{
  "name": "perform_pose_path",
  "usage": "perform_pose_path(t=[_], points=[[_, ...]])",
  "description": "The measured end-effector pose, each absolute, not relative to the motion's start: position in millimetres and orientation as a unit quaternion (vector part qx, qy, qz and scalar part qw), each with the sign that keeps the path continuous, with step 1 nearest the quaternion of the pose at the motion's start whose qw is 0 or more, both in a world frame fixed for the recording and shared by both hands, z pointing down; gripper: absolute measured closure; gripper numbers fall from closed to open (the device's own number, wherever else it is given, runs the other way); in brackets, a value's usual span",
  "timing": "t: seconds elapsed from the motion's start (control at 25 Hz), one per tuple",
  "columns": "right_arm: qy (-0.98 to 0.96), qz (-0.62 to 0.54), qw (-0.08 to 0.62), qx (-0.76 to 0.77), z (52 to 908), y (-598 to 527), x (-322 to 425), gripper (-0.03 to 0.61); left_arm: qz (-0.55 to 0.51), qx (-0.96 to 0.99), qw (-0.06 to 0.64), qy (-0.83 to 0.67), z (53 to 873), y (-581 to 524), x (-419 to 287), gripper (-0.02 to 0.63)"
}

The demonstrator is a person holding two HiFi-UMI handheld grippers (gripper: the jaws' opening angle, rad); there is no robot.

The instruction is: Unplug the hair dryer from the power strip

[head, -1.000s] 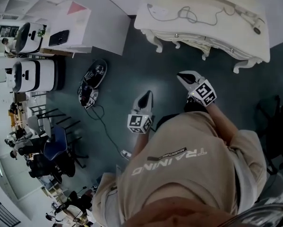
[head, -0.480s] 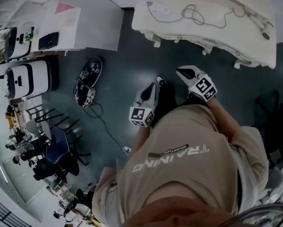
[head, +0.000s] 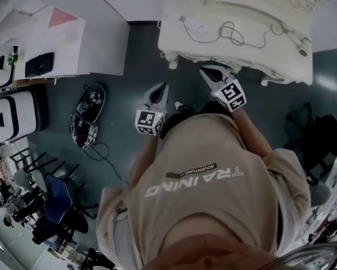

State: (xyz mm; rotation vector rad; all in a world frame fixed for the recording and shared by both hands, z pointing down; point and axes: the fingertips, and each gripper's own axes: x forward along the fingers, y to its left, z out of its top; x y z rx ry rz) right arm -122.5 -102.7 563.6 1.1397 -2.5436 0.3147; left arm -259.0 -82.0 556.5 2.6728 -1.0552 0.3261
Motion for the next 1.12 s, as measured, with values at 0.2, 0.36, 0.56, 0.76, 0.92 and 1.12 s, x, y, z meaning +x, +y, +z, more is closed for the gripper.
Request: perform_pose_path(t=[0.2,0.36,0.56,0.76,0.92,1.12], points=[[-0.871,0.140,0.171,0.440,576.4,-137.2,-139.0,0.574,0.122,0.930,0.131,-0.322,574.6,-136.7,-279.6,0.607],[-0.852,0.151,0.179,0.469,586.9,-175.8,-120.7,0.574,0.122,0.933,0.147,-0.303,581.3,-178.8,-266.5,0.607],[-0.844,0.151,0.167,0.487,607.6,-251.5,-82.5,0.574,0.150,0.936,0.153,-0.280,600.4,-239.6,-230.3,0.607],[-0.851,0.166,0.174,0.466,624.2,-323.7,-63.6,0.573,0.190,0.935,0.144,-0.262,592.4,-309.3,-206.0,0.607],[-0.872,0.146,0.191,0.427,640.5,-371.6,-62.3,0.569,0.213,0.936,0.134,-0.248,606.2,-365.0,-178.9,0.607],[-0.883,0.110,0.254,0.379,666.7,-405.9,-69.8,0.517,0.228,0.936,0.144,-0.226,629.0,-410.6,-140.5,0.607]])
